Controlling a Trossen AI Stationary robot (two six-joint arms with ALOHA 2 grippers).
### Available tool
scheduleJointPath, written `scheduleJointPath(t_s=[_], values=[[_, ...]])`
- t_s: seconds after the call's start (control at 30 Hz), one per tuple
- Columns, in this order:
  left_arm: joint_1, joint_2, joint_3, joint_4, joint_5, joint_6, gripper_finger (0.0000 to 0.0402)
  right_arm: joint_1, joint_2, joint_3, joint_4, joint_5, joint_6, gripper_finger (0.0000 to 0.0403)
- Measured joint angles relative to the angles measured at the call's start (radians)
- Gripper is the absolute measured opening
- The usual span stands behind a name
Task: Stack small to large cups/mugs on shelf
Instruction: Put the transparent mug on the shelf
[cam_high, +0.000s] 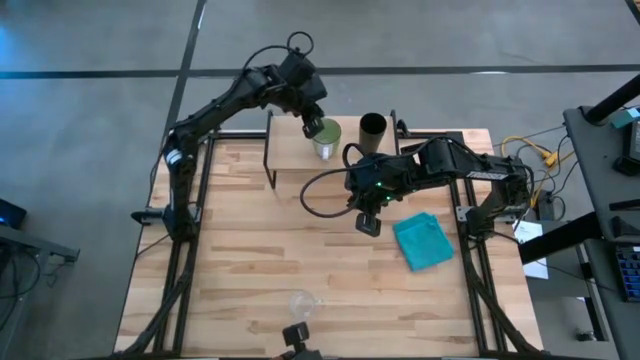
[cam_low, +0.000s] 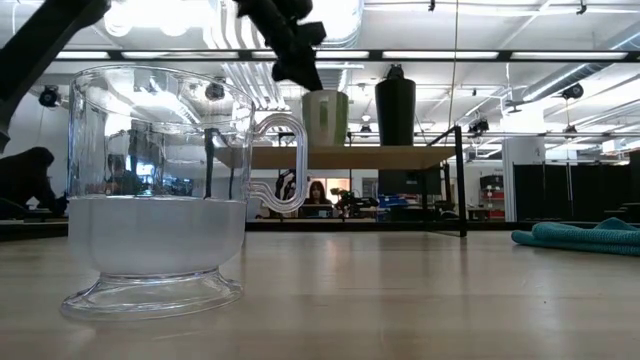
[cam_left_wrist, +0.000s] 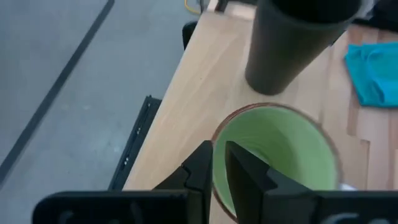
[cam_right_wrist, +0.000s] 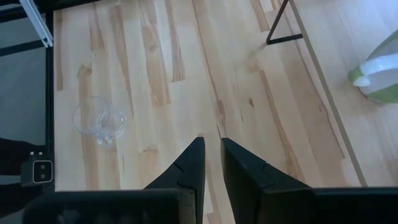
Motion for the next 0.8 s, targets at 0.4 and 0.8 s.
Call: scheduleJointPath(t_s=[0.4, 0.8], values=[[-0.051, -0.250, -0.003, -0.188, 0.010, -0.025, 0.0029, 0.007, 0.000, 0.000, 0.008, -0.006, 0.037, 0.0047], [-0.264, -0.400, -0.006, -0.441, 0.020, -0.216, 0.0029, 0.063, 0.031, -0.004, 0.016, -0.141, 0.114, 0.0048]])
